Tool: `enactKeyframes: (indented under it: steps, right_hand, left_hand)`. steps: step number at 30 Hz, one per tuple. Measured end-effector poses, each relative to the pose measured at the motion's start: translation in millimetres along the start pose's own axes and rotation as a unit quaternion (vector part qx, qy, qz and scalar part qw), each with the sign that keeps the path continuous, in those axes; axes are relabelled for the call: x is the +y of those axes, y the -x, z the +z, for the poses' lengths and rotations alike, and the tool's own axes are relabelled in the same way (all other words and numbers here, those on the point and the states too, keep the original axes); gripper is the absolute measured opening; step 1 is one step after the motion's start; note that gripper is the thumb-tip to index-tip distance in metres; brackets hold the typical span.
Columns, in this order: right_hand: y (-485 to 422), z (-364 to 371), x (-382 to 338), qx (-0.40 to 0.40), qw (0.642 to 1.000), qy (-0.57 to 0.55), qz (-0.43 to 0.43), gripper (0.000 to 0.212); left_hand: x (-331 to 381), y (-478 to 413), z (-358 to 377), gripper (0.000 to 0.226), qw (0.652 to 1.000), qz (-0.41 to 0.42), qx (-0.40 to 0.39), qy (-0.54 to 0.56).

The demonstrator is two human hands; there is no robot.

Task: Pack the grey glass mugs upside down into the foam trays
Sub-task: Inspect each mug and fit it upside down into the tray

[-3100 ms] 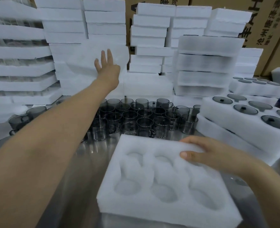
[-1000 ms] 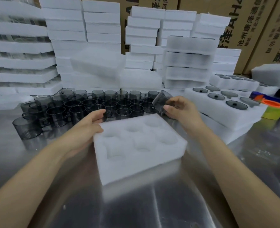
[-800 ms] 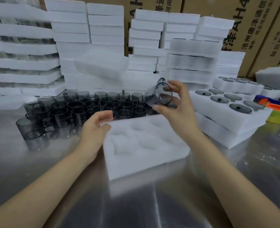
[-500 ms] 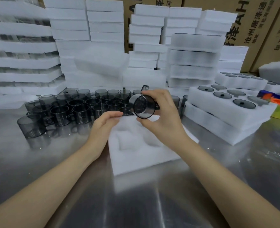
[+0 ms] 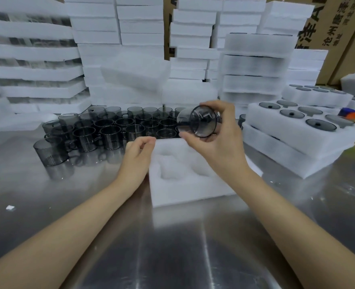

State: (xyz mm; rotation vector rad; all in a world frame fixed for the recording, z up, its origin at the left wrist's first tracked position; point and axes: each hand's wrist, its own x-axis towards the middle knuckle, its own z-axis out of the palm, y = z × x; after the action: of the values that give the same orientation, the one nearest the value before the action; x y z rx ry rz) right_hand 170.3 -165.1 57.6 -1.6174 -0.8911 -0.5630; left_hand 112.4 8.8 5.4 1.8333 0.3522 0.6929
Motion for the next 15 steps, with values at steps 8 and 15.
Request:
enactKeyframes:
  steps: [8,15]
  right_hand:
    - [-7,3,5,-0.081,0.983,-0.014,0.166,0.054]
    - [-1,19,-4,-0.145,0.966,0.208,0.046,0.036]
  left_hand:
    - [-4,-1,5,0.029,0.999,0.002,-0.028,0.024]
    - [-4,-4,4,0.040,0.996,0.024,-0.061,0.062]
